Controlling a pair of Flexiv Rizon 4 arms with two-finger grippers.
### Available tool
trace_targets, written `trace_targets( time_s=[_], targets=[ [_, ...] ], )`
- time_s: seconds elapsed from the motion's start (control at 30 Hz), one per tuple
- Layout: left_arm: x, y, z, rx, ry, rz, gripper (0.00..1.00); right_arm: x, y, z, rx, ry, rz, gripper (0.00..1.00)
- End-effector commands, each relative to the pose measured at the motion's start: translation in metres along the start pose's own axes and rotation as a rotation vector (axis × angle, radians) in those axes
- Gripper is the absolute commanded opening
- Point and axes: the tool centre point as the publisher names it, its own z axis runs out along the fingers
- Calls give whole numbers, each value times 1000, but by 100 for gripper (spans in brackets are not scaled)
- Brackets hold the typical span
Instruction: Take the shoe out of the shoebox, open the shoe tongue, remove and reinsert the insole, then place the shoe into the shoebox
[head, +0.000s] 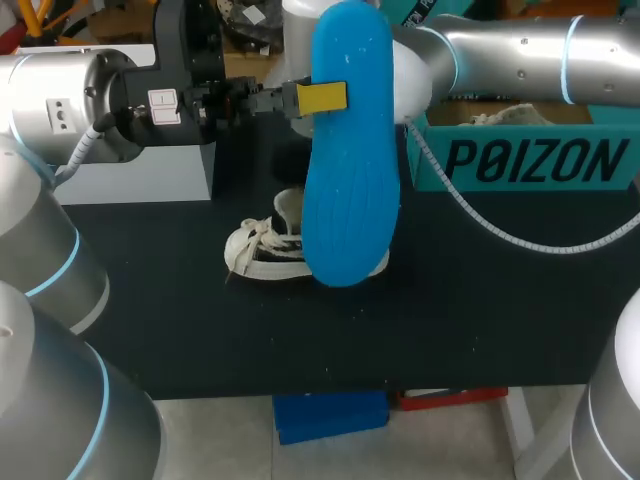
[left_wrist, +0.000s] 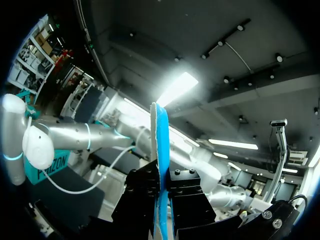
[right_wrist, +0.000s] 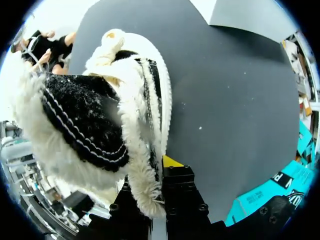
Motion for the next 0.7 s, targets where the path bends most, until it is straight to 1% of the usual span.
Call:
trace_targets(
  time_s=[0.03, 0.07, 0.13, 0.2, 0.3, 0.37, 0.53, 0.63, 0.7],
  targets=[
    [0, 2, 0, 1, -2, 0, 0, 4, -8, -38, -36, 35, 220, 0],
    [0, 2, 0, 1, -2, 0, 0, 5, -9, -42, -47, 34, 289, 0],
    [0, 2, 0, 1, -2, 0, 0, 6, -12, -49, -105, 39, 411, 0],
    [0, 2, 0, 1, -2, 0, 0, 7, -14, -52, -139, 20, 563, 0],
    [0, 2, 0, 1, -2, 0, 0, 9, -15, -54, -179, -5, 751, 0],
    [0, 2, 0, 1, -2, 0, 0, 8, -17, -53, -190, -30, 863, 0],
    [0, 2, 0, 1, -2, 0, 0, 8, -23, -49, -221, -76, 1081, 0],
    [0, 2, 0, 1, -2, 0, 0, 6, -25, -46, -230, -90, 1175, 0],
    [0, 2, 0, 1, -2, 0, 0, 5, -27, -44, -232, -93, 1213, 0]
  ],
)
